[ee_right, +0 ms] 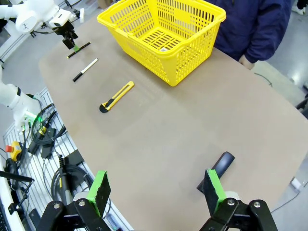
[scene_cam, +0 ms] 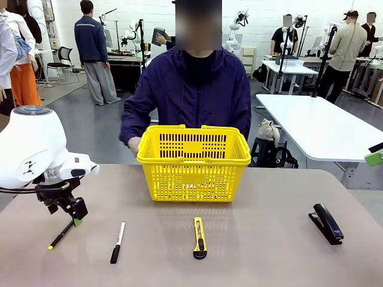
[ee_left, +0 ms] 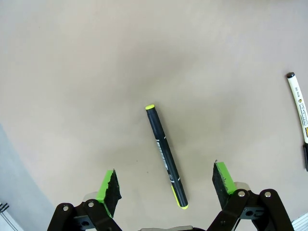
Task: Place the items the person wants into the basket.
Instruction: Pick up the item the person points to and place it in the Market Basket.
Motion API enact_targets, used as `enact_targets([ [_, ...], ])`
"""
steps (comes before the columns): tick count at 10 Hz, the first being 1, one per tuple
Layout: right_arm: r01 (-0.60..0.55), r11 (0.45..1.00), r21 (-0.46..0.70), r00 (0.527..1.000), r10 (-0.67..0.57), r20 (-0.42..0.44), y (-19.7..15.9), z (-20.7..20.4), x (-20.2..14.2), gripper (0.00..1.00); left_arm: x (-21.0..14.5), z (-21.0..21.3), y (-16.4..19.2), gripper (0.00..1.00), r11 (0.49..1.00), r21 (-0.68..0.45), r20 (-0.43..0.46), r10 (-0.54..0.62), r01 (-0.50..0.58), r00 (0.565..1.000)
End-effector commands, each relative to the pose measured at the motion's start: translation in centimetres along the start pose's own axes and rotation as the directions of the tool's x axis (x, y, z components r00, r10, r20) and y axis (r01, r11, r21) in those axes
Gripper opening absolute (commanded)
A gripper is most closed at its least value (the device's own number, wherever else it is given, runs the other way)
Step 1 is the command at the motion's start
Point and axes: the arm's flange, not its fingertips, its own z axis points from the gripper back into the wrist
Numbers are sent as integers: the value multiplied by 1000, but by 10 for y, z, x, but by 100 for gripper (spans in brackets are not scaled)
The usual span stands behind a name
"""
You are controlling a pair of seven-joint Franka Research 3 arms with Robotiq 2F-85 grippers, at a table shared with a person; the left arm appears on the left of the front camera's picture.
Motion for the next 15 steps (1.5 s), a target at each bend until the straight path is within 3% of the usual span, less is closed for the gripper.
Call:
enact_targets([
  [1, 6, 1000, 7, 1000, -6, -3, -2, 0, 0, 100, -34, -19, -8, 100, 999, 19, 19, 39, -39, 999],
  [8, 6, 1000, 7, 1000, -6, -3, -2, 0, 0, 100, -37, -29, -12, 100, 998, -22, 13, 57, -56, 998],
  [9, 6, 1000, 7, 1000, -6, -3, -2, 0, 0, 100, -38, -29, -11, 50, 998, -26, 16, 53, -53, 998],
  [10, 6, 1000, 7, 1000, -6, -3, -2, 0, 0, 100, -38, -29, -11, 42, 998, -30, 10, 59, -59, 998],
  [11, 6, 1000, 7, 1000, -6, -3, -2, 0, 0, 100, -38, -28, -10, 0, 997, -36, 11, 62, -62, 998],
  [13, 6, 1000, 7, 1000, -6, -3, -2, 0, 0, 100, -38, -27, -9, 0, 997, -45, 11, 62, -62, 998],
  [14, 6, 1000, 7, 1000, -6, -3, -2, 0, 0, 100, -38, -27, -8, 17, 997, -46, 8, 62, -62, 998],
  [15, 6, 1000, 7, 1000, -6, -3, -2, 0, 0, 100, -38, -27, -8, 8, 997, -48, 5, 62, -62, 998],
])
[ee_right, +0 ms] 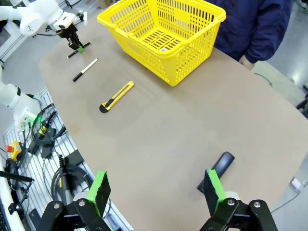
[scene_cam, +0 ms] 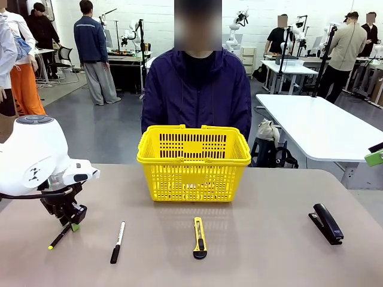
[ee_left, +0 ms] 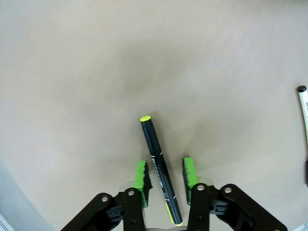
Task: Place the items the person wants into the basket.
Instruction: Pick up the item the person points to and place it in the Market Basket.
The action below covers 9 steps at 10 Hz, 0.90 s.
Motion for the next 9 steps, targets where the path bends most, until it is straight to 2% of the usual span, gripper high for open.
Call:
enact_targets([
  [1, 6, 1000, 7, 1000, -6, -3, -2, 0, 0, 100, -41, -4, -5, 0, 1000, -15, 7, 8, -8, 1000],
  [7, 6, 1000, 7, 1000, -6, -3, -2, 0, 0, 100, -42, -1, -3, 0, 999, -39, -1, 0, 0, 1000],
  [9, 6, 1000, 7, 1000, -6, -3, -2, 0, 0, 100, -33, 33, -5, 0, 1000, -21, -10, -3, 3, 1000],
])
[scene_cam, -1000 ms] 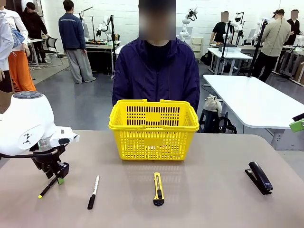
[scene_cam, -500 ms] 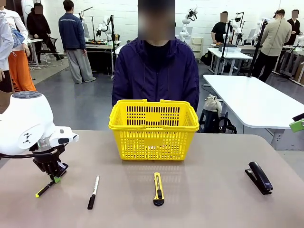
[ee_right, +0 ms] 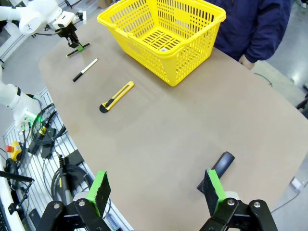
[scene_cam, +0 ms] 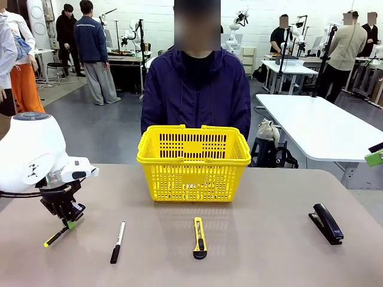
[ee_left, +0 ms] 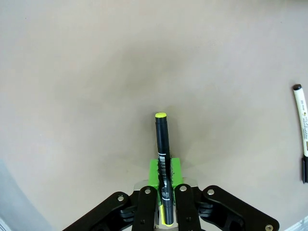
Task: Place the items the person wants into the basket.
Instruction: Pick up the item the person points to and place it in the Market Basket.
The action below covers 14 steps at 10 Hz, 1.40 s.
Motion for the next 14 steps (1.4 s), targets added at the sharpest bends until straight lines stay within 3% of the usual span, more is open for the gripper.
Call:
enact_targets([
  [1, 6, 1000, 7, 1000, -5, -3, -2, 0, 0, 100, -25, 70, -11, 0, 997, -20, 29, -78, 79, 996],
  [3, 6, 1000, 7, 1000, -5, -3, -2, 0, 0, 100, -13, 166, -17, 0, 988, -23, 110, -151, 154, 982],
  [6, 6, 1000, 7, 1000, -5, -3, -2, 0, 0, 100, 5, 246, -17, 0, 976, -74, 126, -195, 205, 973],
  [9, 6, 1000, 7, 1000, -5, -3, -2, 0, 0, 100, -1, 257, -18, 0, 968, -72, 135, -231, 242, 964],
  [10, 6, 1000, 7, 1000, -5, -3, -2, 0, 0, 100, -1, 269, -21, 0, 980, -37, 144, -189, 196, 971],
  [14, 6, 1000, 7, 1000, -5, -3, -2, 0, 0, 100, -1, 269, -21, 0, 980, -37, 144, -189, 196, 971],
])
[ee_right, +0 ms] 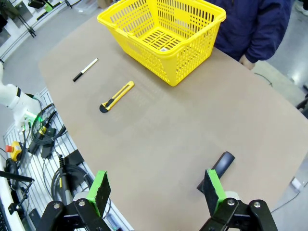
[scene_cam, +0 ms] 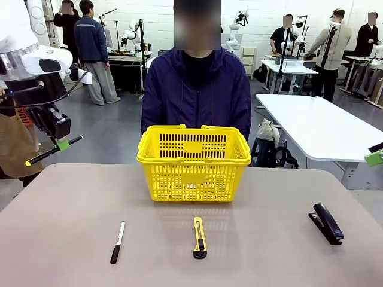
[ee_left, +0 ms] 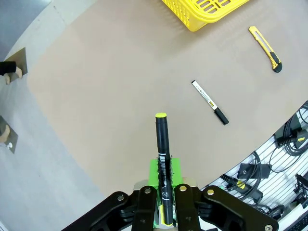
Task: Place the items the person wants into the basket.
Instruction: Pick up the item the person points to and place it in the Market Basket.
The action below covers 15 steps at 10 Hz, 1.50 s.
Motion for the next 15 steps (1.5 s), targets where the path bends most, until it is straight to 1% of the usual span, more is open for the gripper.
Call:
enact_targets([
  [1, 5, 1000, 7, 1000, -5, -2, -2, 0, 0, 100, -1, 2, -1, 0, 1000, 2, 4, 10, -10, 1000],
  [2, 5, 1000, 7, 1000, -5, -2, -2, 0, 0, 100, -1, 2, -1, 0, 1000, 2, 4, 10, -10, 1000],
  [3, 5, 1000, 7, 1000, -5, -2, -2, 0, 0, 100, 0, 0, 0, 11, 1000, 0, 0, 0, 0, 1000],
  [4, 5, 1000, 7, 1000, -5, -2, -2, 0, 0, 100, 49, -7, -31, 11, 981, 77, -46, -175, 178, 984],
  [5, 5, 1000, 7, 1000, -5, -2, -2, 0, 0, 100, 95, -14, -59, 11, 940, 120, -100, -307, 318, 946],
  [6, 5, 1000, 7, 1000, -5, -2, -2, 0, 0, 100, 139, -21, -80, 11, 897, 143, -127, -403, 419, 906],
  [8, 5, 1000, 7, 1000, -5, -2, -2, 0, 0, 100, 220, -37, -119, 11, 793, 149, -131, -576, 591, 807],
  [10, 5, 1000, 7, 1000, -5, -2, -2, 0, 0, 100, 274, -61, -142, 11, 696, 219, -140, -671, 683, 728],
  [11, 5, 1000, 7, 1000, -5, -2, -2, 0, 0, 100, 289, -70, -149, 11, 650, 207, -120, -725, 732, 678],
  [12, 5, 1000, 7, 1000, -5, -2, -2, 0, 0, 100, 299, -81, -152, 11, 628, 177, -79, -758, 757, 647],
  [13, 5, 1000, 7, 1000, -5, -2, -2, 0, 0, 100, 306, -91, -152, 11, 622, 150, -33, -773, 768, 633],
  [15, 5, 1000, 7, 1000, -5, -2, -2, 0, 0, 100, 308, -100, -147, 11, 649, 91, 29, -760, 755, 649],
])
